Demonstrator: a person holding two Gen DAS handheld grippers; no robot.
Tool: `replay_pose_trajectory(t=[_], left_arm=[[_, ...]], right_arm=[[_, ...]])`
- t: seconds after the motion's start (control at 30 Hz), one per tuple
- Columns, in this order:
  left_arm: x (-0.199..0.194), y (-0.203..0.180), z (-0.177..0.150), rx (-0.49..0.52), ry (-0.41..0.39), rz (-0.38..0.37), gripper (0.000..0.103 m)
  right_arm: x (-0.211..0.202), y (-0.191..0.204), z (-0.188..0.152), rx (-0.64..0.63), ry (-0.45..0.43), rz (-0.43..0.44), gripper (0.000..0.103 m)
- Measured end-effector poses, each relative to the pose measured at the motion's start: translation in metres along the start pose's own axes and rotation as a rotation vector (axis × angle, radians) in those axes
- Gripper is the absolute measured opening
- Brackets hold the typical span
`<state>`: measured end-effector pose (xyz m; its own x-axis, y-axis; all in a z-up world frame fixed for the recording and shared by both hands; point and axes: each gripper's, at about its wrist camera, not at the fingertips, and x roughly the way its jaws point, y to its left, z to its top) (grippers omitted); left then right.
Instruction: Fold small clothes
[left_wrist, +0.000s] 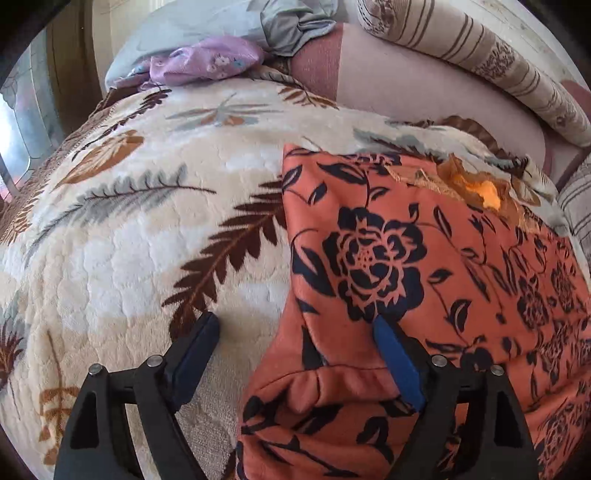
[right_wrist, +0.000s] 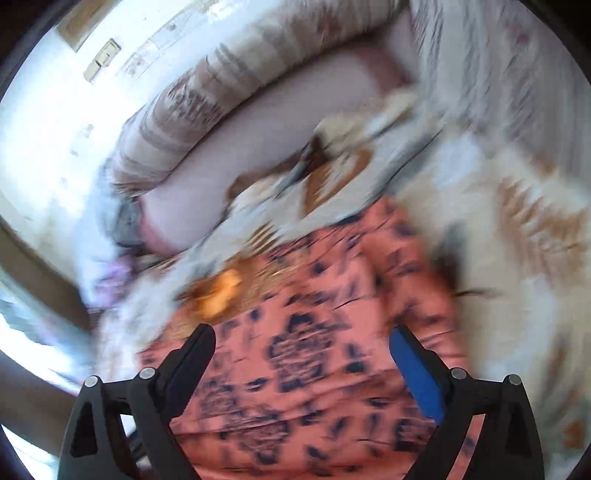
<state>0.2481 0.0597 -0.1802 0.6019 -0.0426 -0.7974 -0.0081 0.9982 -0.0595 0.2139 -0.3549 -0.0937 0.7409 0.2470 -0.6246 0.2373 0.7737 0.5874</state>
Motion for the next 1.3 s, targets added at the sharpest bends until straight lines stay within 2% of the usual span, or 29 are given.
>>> replay_pose_trajectory(t=[0.03, 0.1, 0.13, 0.23, 0.33, 0.4, 0.47, 0.5, 0.53, 0.57, 0.6, 0.7, 0.77, 0.87, 0.9, 0.93, 0.97, 1.1, 1.13, 1.17, 1.2, 1.23, 1.27, 1.3], left_arm=[[-0.001, 0.000, 0.000, -0.001, -0.003, -0.011, 0.086], [0.002, 0.003, 0.000, -0.009, 0.007, -0.013, 0.086], [0.003, 0.003, 0.001, -0.010, -0.005, -0.015, 0.086], [0.003, 0.003, 0.001, -0.013, -0.006, -0.008, 0.087], [0.003, 0.001, 0.000, -0.009, -0.012, 0.000, 0.088], [0.005, 0.003, 0.001, -0.018, -0.011, -0.010, 0.088], [0.005, 0.003, 0.001, -0.016, -0.011, -0.009, 0.088], [0.005, 0.003, 0.001, -0.014, -0.011, -0.009, 0.089], [0.005, 0.003, 0.001, -0.014, -0.011, -0.011, 0.089], [0.005, 0.003, 0.001, -0.015, -0.010, -0.013, 0.089], [0.005, 0.004, 0.001, -0.018, -0.010, -0.016, 0.089], [0.006, 0.001, 0.001, -0.009, -0.011, -0.004, 0.089], [0.006, 0.000, 0.001, -0.005, -0.012, 0.001, 0.090], [0.006, 0.002, 0.001, -0.013, -0.012, -0.009, 0.090], [0.006, 0.002, 0.001, -0.011, -0.012, -0.008, 0.090], [0.006, 0.001, 0.001, -0.010, -0.012, -0.006, 0.090], [0.006, 0.002, 0.001, -0.010, -0.013, -0.007, 0.090], [0.007, 0.000, 0.001, -0.006, -0.011, 0.000, 0.091], [0.008, -0.001, 0.002, -0.004, -0.009, 0.004, 0.092], [0.008, -0.001, 0.002, -0.002, -0.011, 0.003, 0.092], [0.009, -0.001, 0.002, -0.004, -0.010, 0.001, 0.092], [0.008, 0.000, 0.002, -0.008, -0.012, -0.005, 0.092], [0.008, 0.000, 0.002, -0.010, -0.012, -0.008, 0.092], [0.009, 0.000, 0.002, -0.010, -0.013, -0.008, 0.092]], right_arm=[[0.010, -0.012, -0.001, 0.023, 0.035, 0.007, 0.096], [0.053, -0.052, -0.013, 0.143, 0.214, -0.122, 0.088], [0.050, -0.056, -0.013, 0.150, 0.185, -0.120, 0.083], [0.023, -0.040, -0.007, 0.142, 0.123, -0.060, 0.084], [0.019, -0.014, 0.000, 0.085, 0.101, 0.024, 0.084], [0.025, -0.002, 0.001, 0.075, 0.104, 0.086, 0.084], [0.037, -0.006, -0.007, 0.097, 0.148, 0.108, 0.085], [0.053, -0.014, -0.013, 0.117, 0.209, 0.051, 0.085], [0.062, -0.025, -0.018, 0.150, 0.239, 0.009, 0.077], [0.058, -0.031, -0.021, 0.168, 0.213, 0.021, 0.072], [0.050, -0.031, -0.022, 0.159, 0.205, 0.017, 0.071], [0.032, -0.024, -0.021, 0.103, 0.187, -0.101, 0.075], [0.030, -0.025, -0.014, 0.092, 0.173, -0.081, 0.075], [0.036, -0.034, -0.006, 0.162, 0.150, -0.053, 0.073], [0.037, -0.039, -0.007, 0.154, 0.160, -0.078, 0.068], [0.040, -0.039, -0.011, 0.120, 0.167, -0.130, 0.037], [0.042, -0.034, -0.010, 0.059, 0.169, -0.226, 0.017], [0.027, 0.001, -0.020, -0.243, 0.084, -0.467, 0.017], [0.034, -0.009, -0.023, -0.266, 0.119, -0.502, 0.024], [0.040, -0.020, -0.024, -0.245, 0.170, -0.493, 0.030], [0.032, -0.030, -0.023, -0.208, 0.161, -0.435, 0.031], [0.016, -0.034, -0.021, -0.170, 0.156, -0.393, 0.047], [0.005, -0.037, -0.022, -0.143, 0.166, -0.366, 0.072], [-0.014, -0.041, -0.027, -0.103, 0.174, -0.305, 0.078]])
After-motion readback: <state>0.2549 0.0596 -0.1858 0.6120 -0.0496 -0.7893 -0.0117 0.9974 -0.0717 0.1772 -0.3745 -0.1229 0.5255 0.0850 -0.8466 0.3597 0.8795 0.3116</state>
